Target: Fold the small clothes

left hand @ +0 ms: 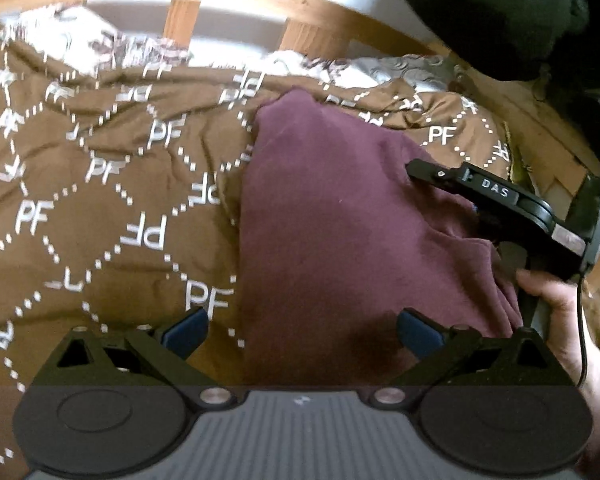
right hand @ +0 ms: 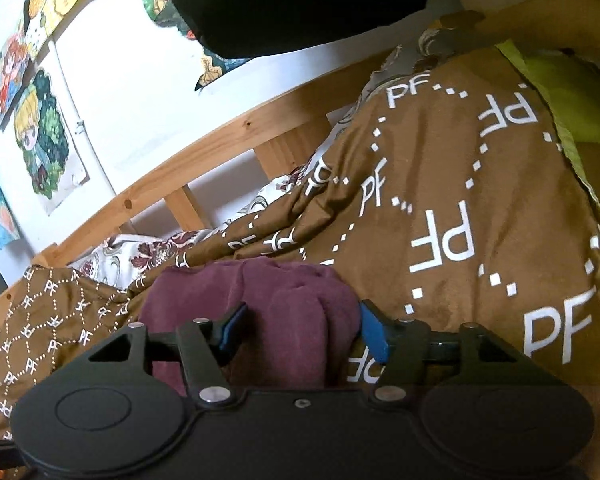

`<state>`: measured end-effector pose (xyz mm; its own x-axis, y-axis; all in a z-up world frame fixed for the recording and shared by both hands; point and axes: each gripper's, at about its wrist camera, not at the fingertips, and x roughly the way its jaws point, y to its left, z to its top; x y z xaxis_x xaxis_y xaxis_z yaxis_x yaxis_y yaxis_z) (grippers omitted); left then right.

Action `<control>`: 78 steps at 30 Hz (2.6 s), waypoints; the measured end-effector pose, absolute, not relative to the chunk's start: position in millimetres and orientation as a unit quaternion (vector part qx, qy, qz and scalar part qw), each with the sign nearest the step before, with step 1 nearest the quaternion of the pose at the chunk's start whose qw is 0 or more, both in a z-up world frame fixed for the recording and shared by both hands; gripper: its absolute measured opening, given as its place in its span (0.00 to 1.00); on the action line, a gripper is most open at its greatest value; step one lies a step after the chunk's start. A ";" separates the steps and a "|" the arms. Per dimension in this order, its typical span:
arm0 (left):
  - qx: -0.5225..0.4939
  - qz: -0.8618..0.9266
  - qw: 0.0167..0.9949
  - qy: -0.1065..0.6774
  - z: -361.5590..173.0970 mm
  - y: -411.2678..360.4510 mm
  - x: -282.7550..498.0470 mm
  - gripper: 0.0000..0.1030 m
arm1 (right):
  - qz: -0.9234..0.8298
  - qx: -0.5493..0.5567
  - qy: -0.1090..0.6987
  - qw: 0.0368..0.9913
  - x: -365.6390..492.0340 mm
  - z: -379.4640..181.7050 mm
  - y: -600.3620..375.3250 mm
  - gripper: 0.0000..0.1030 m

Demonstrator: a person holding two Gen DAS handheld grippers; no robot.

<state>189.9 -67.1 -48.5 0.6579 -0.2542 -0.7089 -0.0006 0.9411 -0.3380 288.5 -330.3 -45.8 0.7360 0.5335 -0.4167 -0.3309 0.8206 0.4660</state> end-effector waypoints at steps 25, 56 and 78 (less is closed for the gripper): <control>-0.216 -0.063 0.868 0.444 -65.1 -56.2 192.7 1.00 | 0.250 0.166 0.276 0.913 286.6 -47.7 -321.0 0.78; -0.208 0.012 0.926 0.316 -19.6 82.9 164.4 0.39 | 0.340 0.112 0.210 0.910 297.3 56.0 -150.0 0.22; -0.190 0.074 0.918 0.341 -6.7 89.0 150.5 0.94 | 0.279 0.052 0.260 0.923 294.3 13.9 -135.7 0.79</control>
<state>150.5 89.0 -6.7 0.7563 0.0060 -0.6542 -0.2655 0.9167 -0.2986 294.3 -135.7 13.9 0.7090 0.5418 -0.4514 -0.4876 0.8391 0.2412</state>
